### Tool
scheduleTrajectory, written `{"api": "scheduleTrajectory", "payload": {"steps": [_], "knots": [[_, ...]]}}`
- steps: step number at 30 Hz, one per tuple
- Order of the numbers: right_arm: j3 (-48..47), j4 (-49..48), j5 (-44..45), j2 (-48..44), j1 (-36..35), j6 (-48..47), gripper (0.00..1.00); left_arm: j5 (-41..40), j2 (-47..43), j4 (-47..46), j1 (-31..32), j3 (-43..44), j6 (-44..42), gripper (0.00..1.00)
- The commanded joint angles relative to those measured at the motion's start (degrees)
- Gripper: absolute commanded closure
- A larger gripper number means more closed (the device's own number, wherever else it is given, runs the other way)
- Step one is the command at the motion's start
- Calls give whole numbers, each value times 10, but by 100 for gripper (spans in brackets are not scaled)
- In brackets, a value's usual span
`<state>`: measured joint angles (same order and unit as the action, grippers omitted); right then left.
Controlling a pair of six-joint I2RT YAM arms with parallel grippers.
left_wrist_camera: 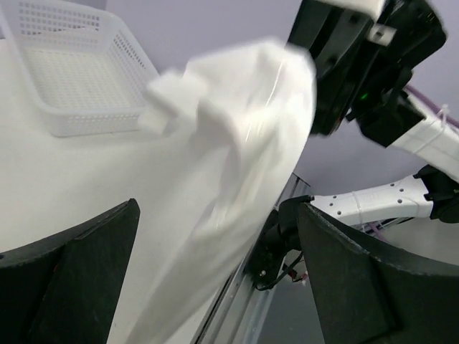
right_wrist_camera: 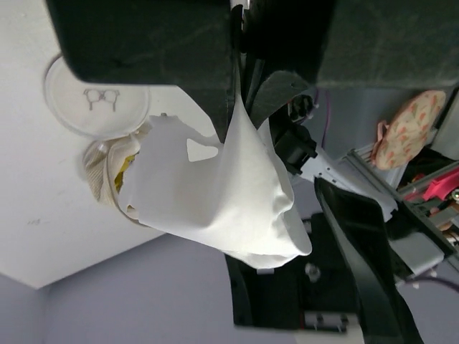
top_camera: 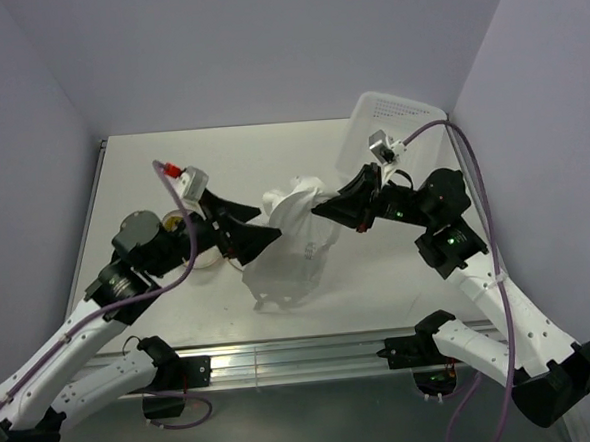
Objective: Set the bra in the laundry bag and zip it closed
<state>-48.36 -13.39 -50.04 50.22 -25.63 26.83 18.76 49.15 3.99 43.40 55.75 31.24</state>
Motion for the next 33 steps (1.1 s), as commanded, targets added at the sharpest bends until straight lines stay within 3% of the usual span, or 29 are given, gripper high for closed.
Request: {"api": "scheduleTrajectory", "payload": {"steps": [1, 6, 14, 16, 19, 20, 23, 28, 33], "knots": [[-74, 10, 12, 0, -3, -19, 100, -35, -77, -18, 2, -64, 12, 1], [-111, 23, 10, 10, -2, -26, 100, 4, -139, -57, 2, -157, 32, 1], [-127, 23, 1, 13, -2, -20, 100, 39, -101, -104, 3, -176, 26, 1], [-127, 28, 4, 11, -2, -27, 100, 50, -85, -128, 3, -176, 30, 5], [-126, 35, 6, 9, -2, -37, 100, 51, -70, -158, 3, -180, 42, 39], [-126, 35, 6, 8, -2, -44, 100, 51, -66, -165, 3, -179, 46, 67], [-118, 56, 29, -7, -3, -89, 100, 39, -50, -183, 3, -178, 73, 100], [-97, 87, 64, -48, -3, -154, 100, -10, -17, -182, 3, -171, 116, 100], [-75, 57, 26, -89, -3, -145, 98, -38, 48, -129, -6, -126, 137, 100]]}}
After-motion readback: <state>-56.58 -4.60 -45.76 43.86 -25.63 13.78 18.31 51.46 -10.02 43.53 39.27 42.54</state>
